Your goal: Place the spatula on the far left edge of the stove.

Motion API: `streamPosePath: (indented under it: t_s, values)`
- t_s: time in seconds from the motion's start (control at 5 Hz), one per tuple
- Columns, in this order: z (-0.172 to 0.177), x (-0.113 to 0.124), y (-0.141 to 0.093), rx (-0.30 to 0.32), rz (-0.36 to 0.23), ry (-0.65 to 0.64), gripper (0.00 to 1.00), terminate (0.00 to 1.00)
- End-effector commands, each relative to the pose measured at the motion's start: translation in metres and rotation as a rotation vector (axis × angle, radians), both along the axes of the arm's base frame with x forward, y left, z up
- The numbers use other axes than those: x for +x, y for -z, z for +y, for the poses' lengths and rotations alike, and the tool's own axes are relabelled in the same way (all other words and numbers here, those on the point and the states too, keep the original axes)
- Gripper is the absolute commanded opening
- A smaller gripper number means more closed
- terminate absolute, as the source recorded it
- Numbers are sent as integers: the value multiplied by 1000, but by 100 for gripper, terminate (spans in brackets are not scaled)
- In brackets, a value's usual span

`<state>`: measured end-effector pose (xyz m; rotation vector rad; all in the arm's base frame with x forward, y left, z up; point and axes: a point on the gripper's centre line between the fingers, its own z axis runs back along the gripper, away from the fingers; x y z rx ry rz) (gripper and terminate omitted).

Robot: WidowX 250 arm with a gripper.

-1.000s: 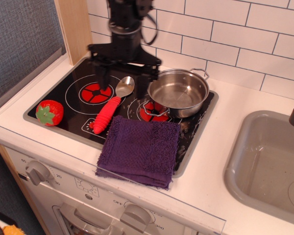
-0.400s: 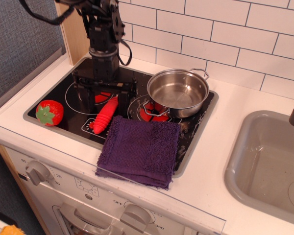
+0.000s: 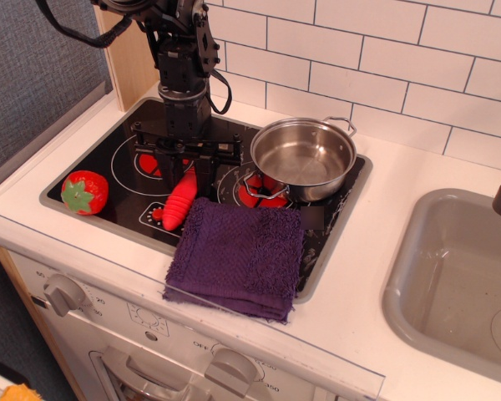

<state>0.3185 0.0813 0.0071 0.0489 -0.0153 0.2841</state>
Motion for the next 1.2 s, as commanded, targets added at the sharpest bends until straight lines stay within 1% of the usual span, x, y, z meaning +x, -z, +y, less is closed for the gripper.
streamPosePath:
  t_s: [0.0,0.2,0.4,0.6,0.8,1.0]
  values:
    - [-8,12,-37,7,-110,23,0,0]
    - [7,36,-55,-4,-157,13,0,0]
    - [36,54,-58,-34,-159,47,0,0]
    - [59,60,-48,-45,-143,105,0,0]
    - [68,61,-44,-38,-135,160,0,0]
    - [70,65,-40,-15,-112,245,0,0]
